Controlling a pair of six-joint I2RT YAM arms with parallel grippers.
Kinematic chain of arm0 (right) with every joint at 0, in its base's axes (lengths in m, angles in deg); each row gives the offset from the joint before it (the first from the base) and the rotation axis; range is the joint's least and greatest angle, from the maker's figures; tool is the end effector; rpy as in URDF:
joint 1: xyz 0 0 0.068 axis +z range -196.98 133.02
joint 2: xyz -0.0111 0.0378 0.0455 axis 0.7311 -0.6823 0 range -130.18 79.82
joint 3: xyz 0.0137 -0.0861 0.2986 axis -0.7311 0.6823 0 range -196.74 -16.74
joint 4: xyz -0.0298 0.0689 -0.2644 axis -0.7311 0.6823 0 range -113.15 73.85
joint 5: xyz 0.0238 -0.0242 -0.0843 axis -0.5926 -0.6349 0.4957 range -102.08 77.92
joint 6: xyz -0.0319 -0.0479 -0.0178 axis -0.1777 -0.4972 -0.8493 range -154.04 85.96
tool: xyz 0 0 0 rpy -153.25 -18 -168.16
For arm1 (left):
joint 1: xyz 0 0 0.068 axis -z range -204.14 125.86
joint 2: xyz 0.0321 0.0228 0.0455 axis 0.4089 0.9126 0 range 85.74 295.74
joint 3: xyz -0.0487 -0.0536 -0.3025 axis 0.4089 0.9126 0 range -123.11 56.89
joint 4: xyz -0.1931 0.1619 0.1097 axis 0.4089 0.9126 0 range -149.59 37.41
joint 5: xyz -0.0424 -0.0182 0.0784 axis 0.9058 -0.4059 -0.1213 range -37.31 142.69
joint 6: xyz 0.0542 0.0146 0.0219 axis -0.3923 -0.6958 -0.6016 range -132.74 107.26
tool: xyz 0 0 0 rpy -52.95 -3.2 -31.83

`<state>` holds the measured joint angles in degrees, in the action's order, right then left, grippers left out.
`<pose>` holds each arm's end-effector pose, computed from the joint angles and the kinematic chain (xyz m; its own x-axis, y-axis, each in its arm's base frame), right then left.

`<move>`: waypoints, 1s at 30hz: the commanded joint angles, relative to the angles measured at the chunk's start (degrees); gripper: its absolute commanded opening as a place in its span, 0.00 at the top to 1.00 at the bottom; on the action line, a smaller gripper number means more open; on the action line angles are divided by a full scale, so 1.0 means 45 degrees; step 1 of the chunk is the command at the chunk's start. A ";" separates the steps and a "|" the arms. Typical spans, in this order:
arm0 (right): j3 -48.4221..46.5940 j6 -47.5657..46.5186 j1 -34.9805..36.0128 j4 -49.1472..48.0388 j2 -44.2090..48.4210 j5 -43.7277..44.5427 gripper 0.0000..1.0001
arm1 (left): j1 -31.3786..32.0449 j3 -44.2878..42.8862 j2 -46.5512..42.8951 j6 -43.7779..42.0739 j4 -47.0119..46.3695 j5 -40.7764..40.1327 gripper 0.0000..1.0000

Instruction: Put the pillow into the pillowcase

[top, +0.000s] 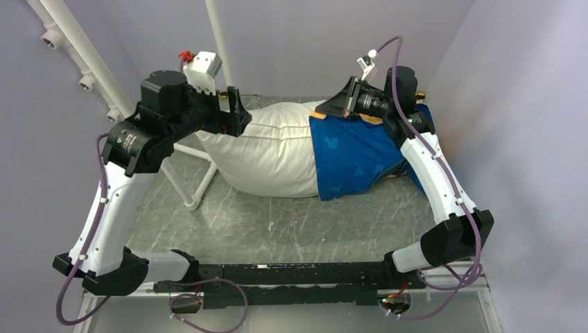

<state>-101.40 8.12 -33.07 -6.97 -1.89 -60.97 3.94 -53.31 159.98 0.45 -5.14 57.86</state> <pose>0.3149 0.1126 0.4634 -0.7486 0.2693 -0.6058 -0.4958 0.3793 0.7812 0.1962 -0.1092 0.5686 -0.3967 -0.0460 -0.9168 0.4658 0.8505 -0.2442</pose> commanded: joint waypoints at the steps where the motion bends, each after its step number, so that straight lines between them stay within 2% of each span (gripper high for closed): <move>1: -0.1468 0.0515 -0.0220 -0.1372 -0.0137 0.0236 1.00 | -0.0187 0.1219 0.0308 0.1130 0.1468 -0.3894 0.01; 3: -0.1592 0.0474 -0.0220 -0.1216 -0.0135 0.0110 1.00 | -0.0674 0.0848 0.0910 0.1774 0.2285 -0.4390 0.01; 5: -0.1457 0.0331 -0.0227 -0.0999 0.0000 0.0167 1.00 | -0.1380 0.0849 0.1433 0.2239 0.2473 -0.4057 0.01; 10: -0.0715 0.0163 -0.0220 -0.0809 0.0278 0.0069 1.00 | -0.3329 0.2824 0.1521 0.2484 0.0163 -0.1046 0.01; 13: -0.0589 0.0019 -0.0220 -0.0501 0.0102 0.0063 1.00 | -0.4002 0.4206 0.1629 0.2245 -0.1902 0.2074 0.04; 14: -0.0582 0.0068 -0.0220 -0.0535 -0.0041 -0.0006 1.00 | -0.4028 0.4540 0.1748 0.2184 -0.2626 0.3268 0.11; 15: -0.0608 0.0177 -0.0179 -0.0594 -0.0171 -0.0064 1.00 | -0.4005 0.4753 0.1921 0.2181 -0.3358 0.4552 0.24; 17: -0.0705 0.0562 -0.0006 -0.0992 -0.0526 -0.0264 1.00 | -0.3680 0.4892 0.2413 0.2596 -0.4476 0.6656 0.56; 20: -0.1314 0.1178 0.0650 -0.1559 -0.1184 -0.0523 1.00 | -0.2223 0.4117 0.3236 0.3016 -0.5424 0.7306 0.98; 25: -0.2882 0.3214 0.1795 -0.3442 -0.1860 -0.0700 1.00 | -0.0094 0.1863 0.4259 0.4626 -0.7202 0.7029 1.00; 30: -0.5154 0.4929 0.2778 -0.5052 -0.2775 -0.0758 1.00 | 0.1077 0.0195 0.4645 0.4690 -0.6801 0.4543 1.00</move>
<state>-114.39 20.90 -25.31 -14.24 -14.41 -62.02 1.88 -45.52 181.05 17.87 -28.77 78.58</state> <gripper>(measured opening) 0.010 0.033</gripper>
